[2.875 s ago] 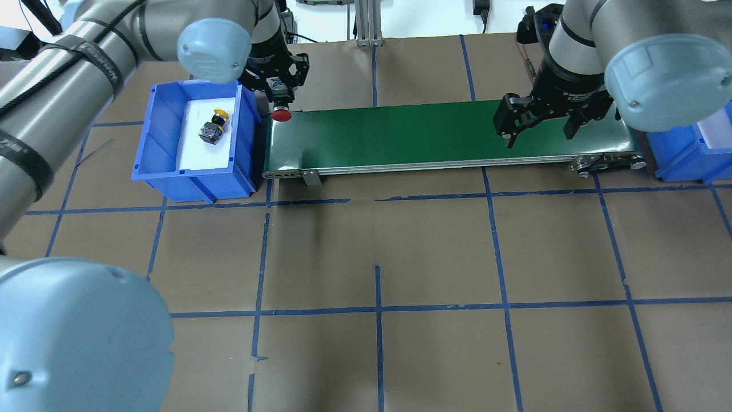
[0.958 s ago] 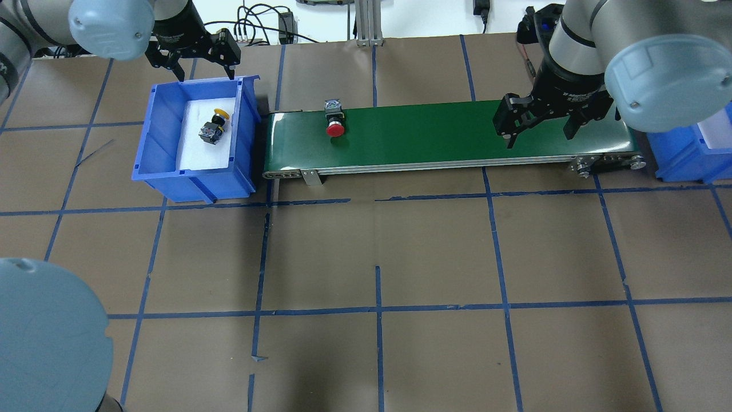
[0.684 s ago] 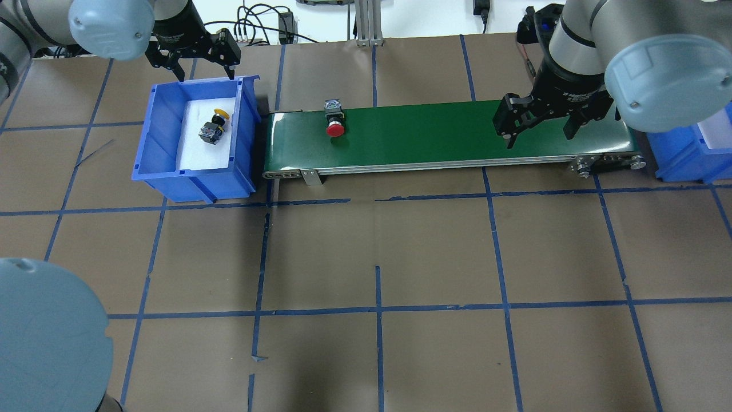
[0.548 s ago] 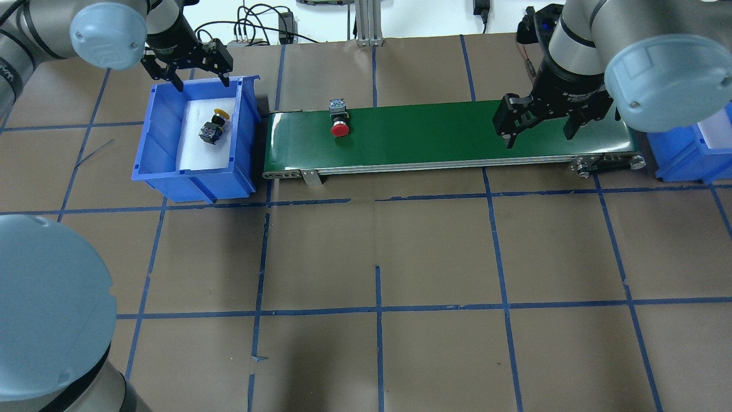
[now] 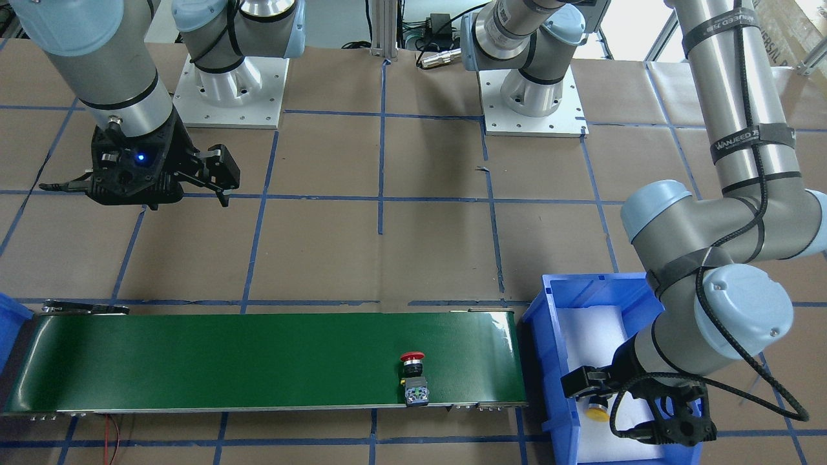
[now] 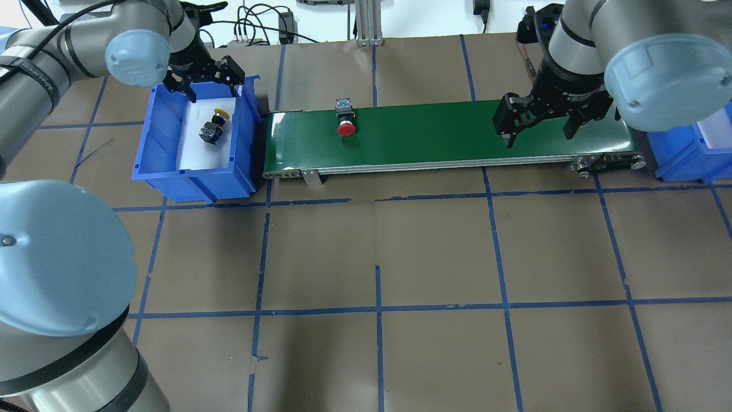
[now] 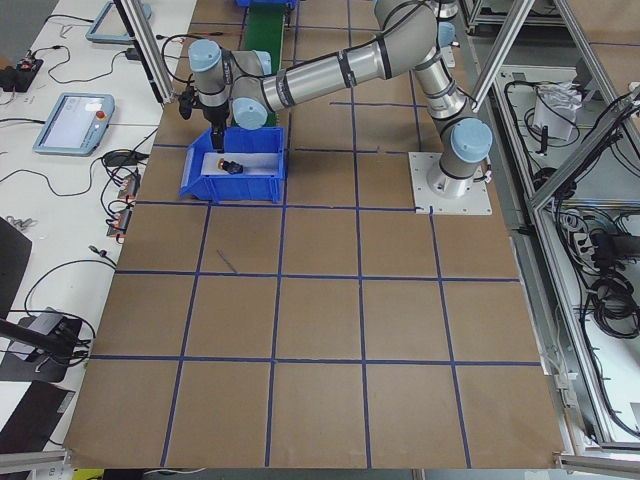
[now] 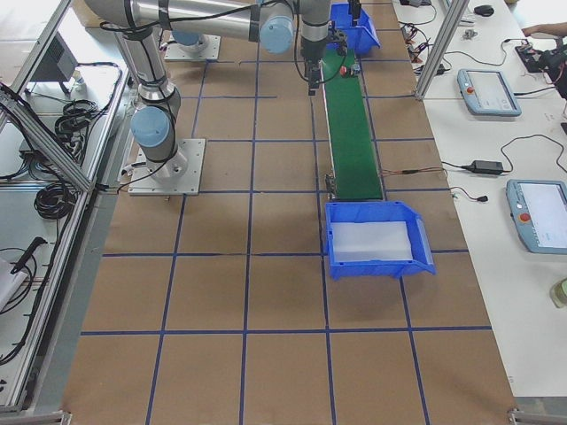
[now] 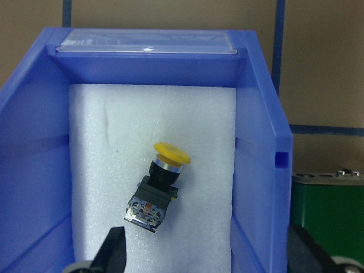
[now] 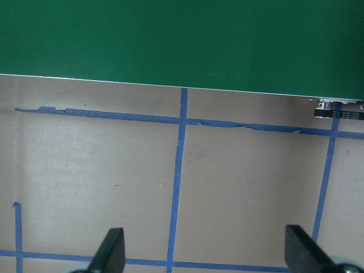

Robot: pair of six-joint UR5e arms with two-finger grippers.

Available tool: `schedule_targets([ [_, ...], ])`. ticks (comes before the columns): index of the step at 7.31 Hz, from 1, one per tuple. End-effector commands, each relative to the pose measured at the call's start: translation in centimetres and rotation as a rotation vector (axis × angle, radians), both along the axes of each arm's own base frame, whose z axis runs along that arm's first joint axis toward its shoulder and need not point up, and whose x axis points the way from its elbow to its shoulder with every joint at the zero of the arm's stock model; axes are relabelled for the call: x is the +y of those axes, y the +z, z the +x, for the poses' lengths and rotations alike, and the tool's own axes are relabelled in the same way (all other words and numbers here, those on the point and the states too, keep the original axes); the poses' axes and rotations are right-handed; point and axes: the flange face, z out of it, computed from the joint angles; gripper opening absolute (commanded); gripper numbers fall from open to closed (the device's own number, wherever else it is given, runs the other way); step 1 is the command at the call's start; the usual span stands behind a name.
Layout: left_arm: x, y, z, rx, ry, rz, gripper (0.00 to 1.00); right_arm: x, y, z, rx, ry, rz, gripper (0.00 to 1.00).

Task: Transport two buttons from left to right
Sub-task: 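Lower the left gripper onto the yellow-capped button and grasp it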

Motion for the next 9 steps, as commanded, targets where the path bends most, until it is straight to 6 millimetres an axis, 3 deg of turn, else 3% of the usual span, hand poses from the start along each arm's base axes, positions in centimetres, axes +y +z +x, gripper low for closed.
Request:
schedule_targets([
  [1, -0.6, -1.2, 0.2, -0.011, -0.05, -0.026, 1.0, 0.0, 0.0, 0.0, 0.001, -0.001, 0.0, 1.0],
  [4, -0.6, -1.5, 0.7, -0.017, -0.071, -0.021, 1.0, 0.0, 0.0, 0.0, 0.0, -0.001, 0.0, 1.0],
  [6, -0.7, -1.4, 4.6, -0.012, -0.078, -0.024, 1.0, 0.0, 0.0, 0.0, 0.0, -0.001, 0.0, 1.0],
  [9, -0.7, -2.9, 4.1, -0.008, -0.084, -0.002, 0.99, 0.0, 0.0, 0.0, 0.0, -0.001, 0.0, 1.0],
])
